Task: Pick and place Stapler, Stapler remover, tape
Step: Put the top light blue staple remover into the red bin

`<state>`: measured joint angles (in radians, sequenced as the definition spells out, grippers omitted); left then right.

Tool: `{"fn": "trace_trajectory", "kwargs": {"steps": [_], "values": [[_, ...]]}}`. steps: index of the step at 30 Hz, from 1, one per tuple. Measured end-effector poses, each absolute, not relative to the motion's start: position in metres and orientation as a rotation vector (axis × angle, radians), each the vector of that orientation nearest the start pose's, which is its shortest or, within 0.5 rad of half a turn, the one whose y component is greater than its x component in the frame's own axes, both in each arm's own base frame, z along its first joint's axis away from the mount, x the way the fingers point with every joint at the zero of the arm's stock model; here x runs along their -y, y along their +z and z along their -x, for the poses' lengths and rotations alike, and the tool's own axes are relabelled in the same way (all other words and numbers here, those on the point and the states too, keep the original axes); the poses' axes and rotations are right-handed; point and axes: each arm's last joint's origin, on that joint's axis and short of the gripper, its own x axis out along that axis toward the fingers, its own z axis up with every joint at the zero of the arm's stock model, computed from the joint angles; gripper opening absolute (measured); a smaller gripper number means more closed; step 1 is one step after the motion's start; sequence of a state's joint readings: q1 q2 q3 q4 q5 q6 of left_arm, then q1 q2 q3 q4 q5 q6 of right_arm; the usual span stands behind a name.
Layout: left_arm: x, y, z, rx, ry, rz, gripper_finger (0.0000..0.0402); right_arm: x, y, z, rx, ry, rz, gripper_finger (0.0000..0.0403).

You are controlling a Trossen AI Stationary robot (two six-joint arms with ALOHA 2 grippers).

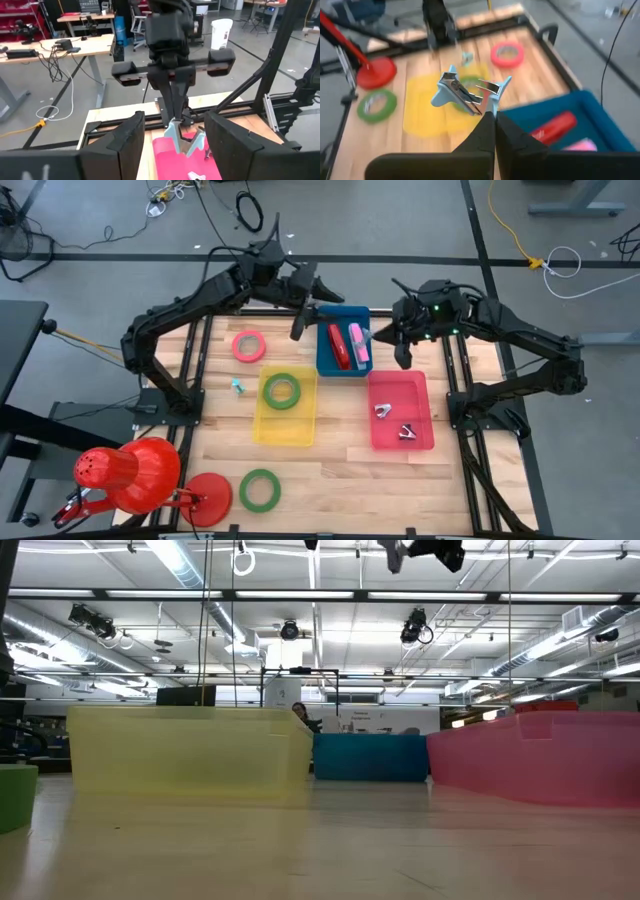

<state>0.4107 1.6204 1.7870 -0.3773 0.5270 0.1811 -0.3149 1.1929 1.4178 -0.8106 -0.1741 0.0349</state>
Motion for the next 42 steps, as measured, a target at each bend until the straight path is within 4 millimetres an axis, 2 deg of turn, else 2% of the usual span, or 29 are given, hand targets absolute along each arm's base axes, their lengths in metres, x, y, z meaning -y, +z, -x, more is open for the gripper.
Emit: {"fn": "trace_trajectory", "kwargs": {"steps": [16,19,26,30,42], "values": [[-0.129,0.450,-0.327,-0.187,-0.121,-0.040,0.0193,0.060,0.373,-0.193,-0.982,-0.206,-0.238,0.0001],[-0.129,0.450,-0.327,-0.188,-0.121,-0.040,0.0193,0.058,0.355,-0.193,-1.042,-0.189,-0.273,0.0001],[-0.129,0.450,-0.327,-0.188,-0.120,-0.041,0.0193,0.053,0.296,-0.191,-1.229,-0.185,-0.378,0.0001],[-0.129,0.450,-0.327,-0.187,-0.121,-0.041,0.0193,0.051,0.269,-0.189,-1.285,-0.198,-0.455,0.0001],[-0.129,0.450,-0.327,-0.188,-0.121,-0.040,0.0193,0.046,0.222,-0.173,-1.440,-0.275,-0.562,0.0001]]}}
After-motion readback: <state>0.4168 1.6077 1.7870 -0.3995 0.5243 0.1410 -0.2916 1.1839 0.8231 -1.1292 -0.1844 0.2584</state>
